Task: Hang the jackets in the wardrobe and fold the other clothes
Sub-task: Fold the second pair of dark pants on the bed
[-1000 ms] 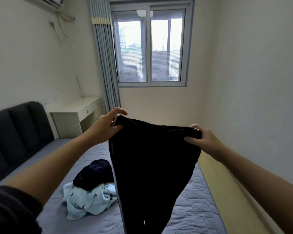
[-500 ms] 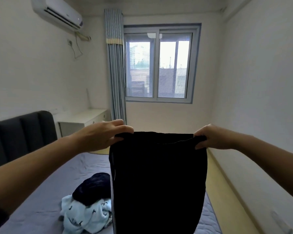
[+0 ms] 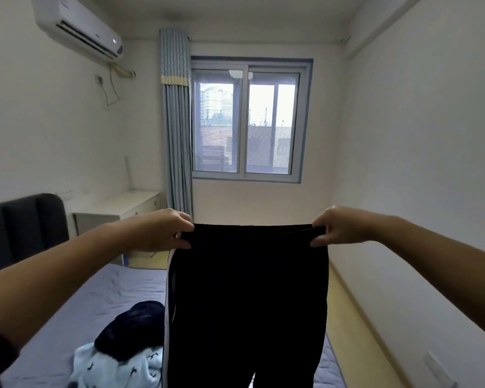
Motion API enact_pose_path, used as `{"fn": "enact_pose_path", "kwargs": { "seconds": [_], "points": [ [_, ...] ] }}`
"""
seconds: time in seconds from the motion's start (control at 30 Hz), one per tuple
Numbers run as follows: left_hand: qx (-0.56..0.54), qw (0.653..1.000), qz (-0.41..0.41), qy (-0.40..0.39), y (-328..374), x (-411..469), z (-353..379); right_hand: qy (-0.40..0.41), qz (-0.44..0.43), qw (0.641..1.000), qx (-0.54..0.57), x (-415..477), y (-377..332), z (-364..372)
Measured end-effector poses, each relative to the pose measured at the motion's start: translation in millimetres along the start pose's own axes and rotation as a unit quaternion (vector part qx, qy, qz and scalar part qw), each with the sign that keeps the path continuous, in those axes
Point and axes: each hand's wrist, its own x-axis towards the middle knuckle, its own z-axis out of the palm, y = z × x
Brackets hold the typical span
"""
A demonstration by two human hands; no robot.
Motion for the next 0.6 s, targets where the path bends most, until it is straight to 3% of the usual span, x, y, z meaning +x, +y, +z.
{"fn": "enact_pose_path", "kwargs": {
  "seconds": [0.1, 0.17, 0.2, 0.23, 0.3, 0.37, 0.43, 0.5, 0.53, 0.6],
  "points": [
    [0.026, 0.998, -0.047, 0.043, -13, 8, -26, 0.109, 0.004, 0.991, -0.075, -1, -12, -27],
    [0.030, 0.988, -0.043, 0.144, -16, 11, -45, 0.230, -0.029, 0.973, -0.005, 0, -15, -41],
    [0.036, 0.986, -0.052, 0.154, -15, 12, -49, 0.253, -0.046, 0.965, 0.045, 1, -16, -42],
    [0.055, 0.991, -0.072, 0.101, -11, 15, -49, 0.224, -0.053, 0.971, 0.060, 2, -20, -39],
    [0.097, 0.986, -0.123, -0.065, -4, 22, -39, 0.087, -0.021, 0.996, -0.023, 8, -26, -21],
    [0.079, 0.986, -0.140, -0.046, -4, 30, -39, 0.108, 0.014, 0.994, -0.030, 12, -24, -14],
    [0.017, 0.987, -0.154, 0.032, -10, 33, -41, 0.165, 0.048, 0.983, 0.064, 14, -18, -17],
    [-0.093, 0.978, -0.178, 0.062, -17, 34, -43, 0.147, 0.074, 0.967, 0.195, 14, -12, -20],
    [-0.191, 0.962, -0.187, 0.058, -18, 32, -42, 0.127, 0.086, 0.956, 0.250, 14, -10, -20],
    [-0.412, 0.887, -0.198, 0.060, -19, 27, -40, 0.107, 0.096, 0.930, 0.337, 10, -8, -17]
  ]
}}
